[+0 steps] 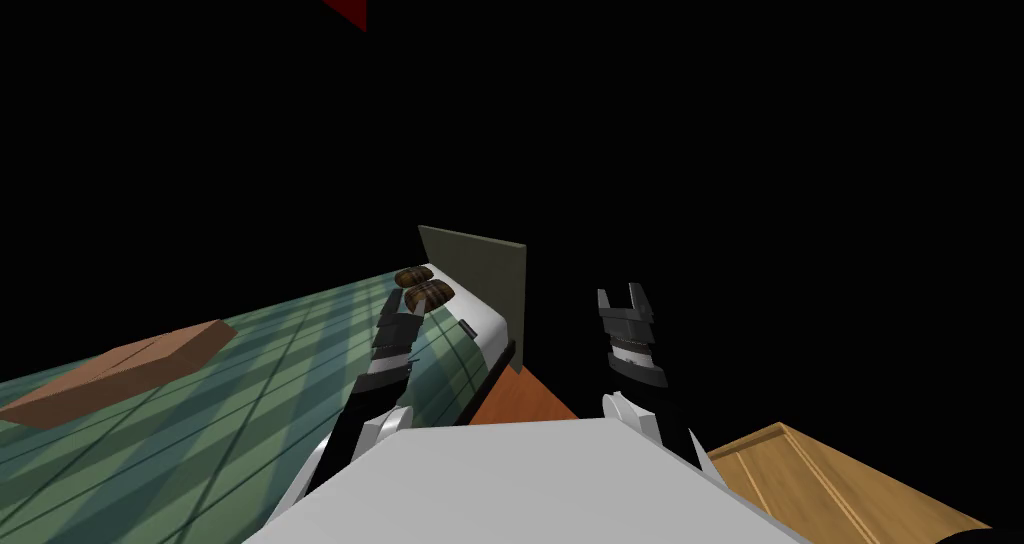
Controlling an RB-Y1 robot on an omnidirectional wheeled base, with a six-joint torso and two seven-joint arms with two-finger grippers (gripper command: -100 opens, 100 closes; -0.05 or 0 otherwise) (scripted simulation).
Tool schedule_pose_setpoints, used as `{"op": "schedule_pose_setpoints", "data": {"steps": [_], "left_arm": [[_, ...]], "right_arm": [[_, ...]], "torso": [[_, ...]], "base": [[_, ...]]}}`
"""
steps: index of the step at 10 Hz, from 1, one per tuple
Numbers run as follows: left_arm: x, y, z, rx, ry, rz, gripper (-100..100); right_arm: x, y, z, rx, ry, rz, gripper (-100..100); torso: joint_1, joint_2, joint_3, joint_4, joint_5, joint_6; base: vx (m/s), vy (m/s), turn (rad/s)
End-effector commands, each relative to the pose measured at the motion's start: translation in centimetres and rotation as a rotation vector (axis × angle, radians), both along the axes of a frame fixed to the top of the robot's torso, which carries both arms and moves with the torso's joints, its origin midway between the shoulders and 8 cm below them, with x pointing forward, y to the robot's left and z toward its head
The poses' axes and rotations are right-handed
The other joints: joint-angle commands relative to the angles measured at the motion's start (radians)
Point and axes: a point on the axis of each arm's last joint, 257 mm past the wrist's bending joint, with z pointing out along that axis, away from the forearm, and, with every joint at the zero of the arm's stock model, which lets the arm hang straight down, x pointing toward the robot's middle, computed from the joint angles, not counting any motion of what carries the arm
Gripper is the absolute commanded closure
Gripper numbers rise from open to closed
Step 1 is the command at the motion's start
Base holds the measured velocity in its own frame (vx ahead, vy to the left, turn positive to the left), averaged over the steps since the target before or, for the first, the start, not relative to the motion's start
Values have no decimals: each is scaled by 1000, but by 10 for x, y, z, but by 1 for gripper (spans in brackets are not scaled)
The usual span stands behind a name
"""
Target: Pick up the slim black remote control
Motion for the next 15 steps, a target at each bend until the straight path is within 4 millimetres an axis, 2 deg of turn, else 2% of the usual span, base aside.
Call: {"op": "schedule_pose_setpoints", "data": {"steps": [1, 6, 9, 10, 11, 12, 13, 14, 15], "left_arm": [[7, 1, -8, 24, 38, -8, -100], [32, 12, -46, 63, 190, -4, -100], [39, 16, -60, 66, 247, 0, -100], [45, 19, -73, 71, 293, 2, -100], [46, 19, -73, 70, 296, 3, -100], [52, 23, -86, 75, 342, 5, -100], [52, 23, -87, 74, 347, 5, -100], [58, 26, -99, 78, 391, 7, -100], [58, 26, -102, 77, 401, 8, -100]], "right_arm": [[0, 0, 0, 0, 0, 0, 0], [0, 0, 0, 0, 0, 0, 0], [0, 0, 0, 0, 0, 0, 0], [0, 0, 0, 0, 0, 0, 0], [0, 0, 0, 0, 0, 0, 0], [0, 0, 0, 0, 0, 0, 0], [0, 0, 0, 0, 0, 0, 0], [0, 0, 0, 0, 0, 0, 0], [0, 0, 0, 0, 0, 0, 0]], "torso": [[0, 0, 0, 0, 0, 0], [0, 0, 0, 0, 0, 0], [0, 0, 0, 0, 0, 0], [0, 0, 0, 0, 0, 0], [0, -1, 0, 0, 0, 0], [0, -1, 0, 0, 0, 0], [0, -1, 0, 0, 0, 0], [0, -1, 0, 0, 0, 0], [0, -1, -1, 0, 0, 0]], "base": [[2, -8, -38], [4, -9, -50], [4, -2, -28], [7, -2, -60], [6, -1, -23], [11, -1, -51], [9, 1, -28], [11, 0, -59], [11, 1, -31]]}}
